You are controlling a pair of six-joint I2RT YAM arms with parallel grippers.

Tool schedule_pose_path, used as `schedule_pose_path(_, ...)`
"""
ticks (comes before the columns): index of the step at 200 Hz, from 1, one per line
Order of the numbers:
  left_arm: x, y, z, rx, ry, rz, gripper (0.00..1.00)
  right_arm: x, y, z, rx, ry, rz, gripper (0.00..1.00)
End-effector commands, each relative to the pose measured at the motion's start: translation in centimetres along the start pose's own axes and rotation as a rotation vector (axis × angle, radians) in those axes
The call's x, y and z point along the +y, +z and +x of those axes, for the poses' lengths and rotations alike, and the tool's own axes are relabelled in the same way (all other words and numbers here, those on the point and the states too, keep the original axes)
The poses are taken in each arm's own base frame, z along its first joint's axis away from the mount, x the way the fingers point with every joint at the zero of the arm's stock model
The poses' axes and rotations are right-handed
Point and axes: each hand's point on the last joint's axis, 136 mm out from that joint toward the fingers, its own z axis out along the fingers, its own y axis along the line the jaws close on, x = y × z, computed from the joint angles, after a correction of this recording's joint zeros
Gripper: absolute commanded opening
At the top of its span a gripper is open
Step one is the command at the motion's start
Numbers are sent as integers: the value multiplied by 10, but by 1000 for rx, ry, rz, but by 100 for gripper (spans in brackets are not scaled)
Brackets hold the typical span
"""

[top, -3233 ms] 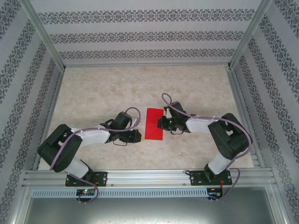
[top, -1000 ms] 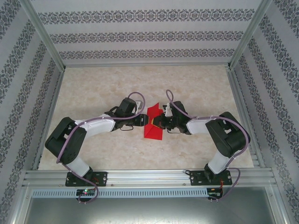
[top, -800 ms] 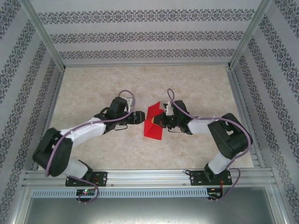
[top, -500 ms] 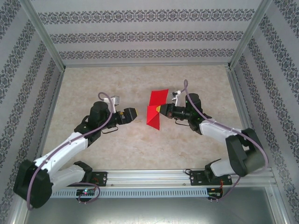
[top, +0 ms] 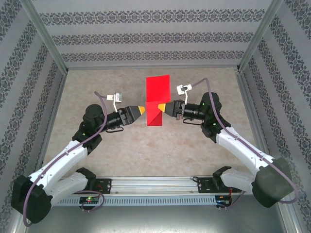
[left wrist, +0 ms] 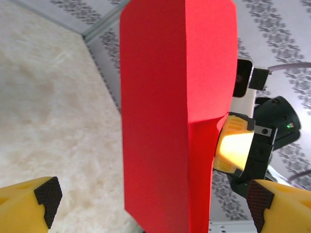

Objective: Fold a paper plane with a square sheet of paper (fold left side to right side)
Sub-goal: Turn over the paper at the center of the table.

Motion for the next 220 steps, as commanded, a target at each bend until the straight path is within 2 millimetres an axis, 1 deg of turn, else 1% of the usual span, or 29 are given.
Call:
schedule_pose_path(1, -57, -1, -8, -12, 79, 210, 100, 19, 5, -2, 18, -58, -37, 0)
schedule_pose_path(20, -64, 1, -5, 1, 88, 226, 98, 28, 9, -2, 26, -69, -62, 0)
schedule_pose_path(59, -79, 2, -1, 14, 116, 274, 82, 40, 12, -2, 24, -71, -108, 0)
schedule_pose_path(71, -82, 1, -2, 11, 124, 280, 75, 41, 12, -2, 22, -69, -117, 0)
schedule_pose_path(114, -86, 2, -2, 14, 130, 283, 44, 35, 11, 3, 18, -50, -100, 0)
schedule_pose_path(129, -84, 3, -2, 14, 130, 267, 32, 31, 11, 4, 17, -41, -87, 4)
schedule_pose_path(137, -82, 3, -1, 14, 133, 252, 26, 30, 10, 4, 16, -42, -82, 9)
schedule_pose_path(147, -76, 4, -1, 16, 135, 218, 19, 26, 9, 5, 17, -36, -61, 17)
schedule_pose_path(153, -71, 5, 1, 20, 135, 196, 18, 23, 8, 6, 18, -33, -46, 19)
schedule_pose_path(158, -68, 5, 1, 19, 138, 179, 17, 20, 6, 7, 16, -36, -27, 24)
schedule_pose_path(174, -48, 6, 4, 31, 145, 75, 12, 2, -4, 10, 6, -20, 68, 36)
schedule_pose_path(181, -37, 6, 6, 37, 159, 18, 9, -6, -11, 11, -3, -16, 117, 43)
schedule_pose_path(199, -4, 2, 16, 71, 183, -152, 6, -33, -33, 15, -28, -7, 285, 53)
schedule_pose_path(207, 10, -1, 20, 90, 204, -230, 3, -48, -46, 21, -25, -12, 398, 59)
schedule_pose_path(214, 24, -6, 24, 108, 220, -315, 0, -62, -60, 25, -26, -22, 518, 62)
schedule_pose_path(220, 37, -11, 27, 122, 239, -396, 0, -76, -75, 29, -21, -31, 631, 63)
